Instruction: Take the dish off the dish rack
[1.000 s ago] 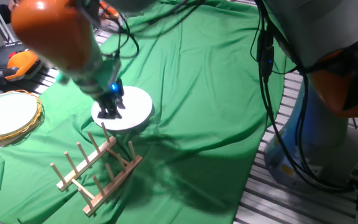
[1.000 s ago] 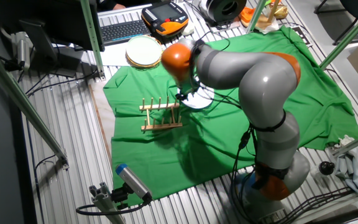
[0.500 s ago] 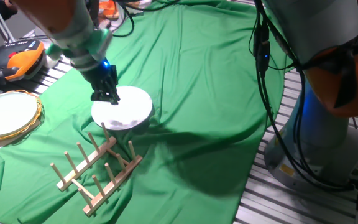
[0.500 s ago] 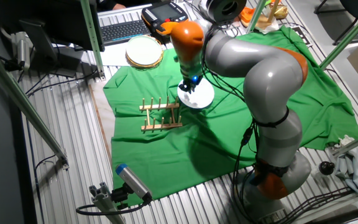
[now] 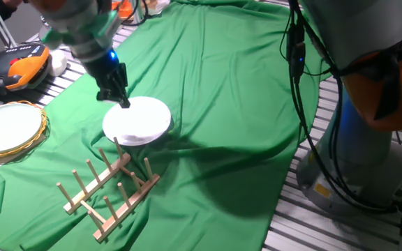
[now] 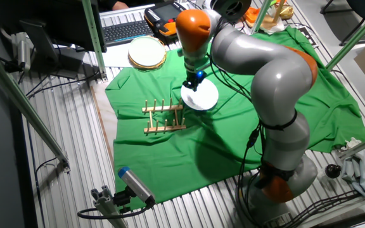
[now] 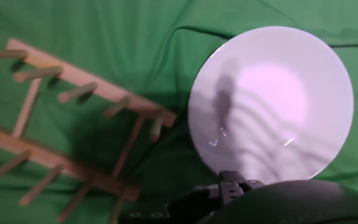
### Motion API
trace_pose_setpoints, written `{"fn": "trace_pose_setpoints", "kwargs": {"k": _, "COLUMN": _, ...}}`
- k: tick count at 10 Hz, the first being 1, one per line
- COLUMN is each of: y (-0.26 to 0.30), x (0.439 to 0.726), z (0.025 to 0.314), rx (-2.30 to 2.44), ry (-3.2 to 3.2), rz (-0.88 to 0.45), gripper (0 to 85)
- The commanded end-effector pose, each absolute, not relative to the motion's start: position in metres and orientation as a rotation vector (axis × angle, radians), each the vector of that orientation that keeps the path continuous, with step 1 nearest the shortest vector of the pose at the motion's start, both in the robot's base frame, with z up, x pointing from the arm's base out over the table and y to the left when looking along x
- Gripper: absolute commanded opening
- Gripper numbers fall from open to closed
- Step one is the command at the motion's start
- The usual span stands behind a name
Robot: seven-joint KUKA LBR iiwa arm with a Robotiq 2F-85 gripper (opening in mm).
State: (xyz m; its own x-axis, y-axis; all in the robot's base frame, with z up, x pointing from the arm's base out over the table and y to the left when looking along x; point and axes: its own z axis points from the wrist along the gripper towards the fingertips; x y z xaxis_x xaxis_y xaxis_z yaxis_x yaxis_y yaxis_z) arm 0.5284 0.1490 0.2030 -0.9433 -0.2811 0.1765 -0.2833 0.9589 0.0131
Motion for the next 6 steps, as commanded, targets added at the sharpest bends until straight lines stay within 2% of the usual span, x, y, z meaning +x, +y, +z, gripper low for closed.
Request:
{"fn": "trace_pose_setpoints", "kwargs": {"k": 1, "y": 0.154, "x": 0.524, "z": 0.207, "rx": 0.436, "ry": -2.932, "rz": 0.007, "gripper": 0.0}}
{"fn": "trace_pose_setpoints", "kwargs": {"k": 3, "y": 0.162, "x": 0.515, "z": 0.212, "rx": 0.460, "ry": -2.929, "rz": 0.014, "gripper": 0.0}}
{"fn": "trace_pose_setpoints", "kwargs": {"k": 6, "y": 0.166, "x": 0.502, "z": 0.230, "rx": 0.446, "ry": -2.927, "rz": -0.056, "gripper": 0.0}}
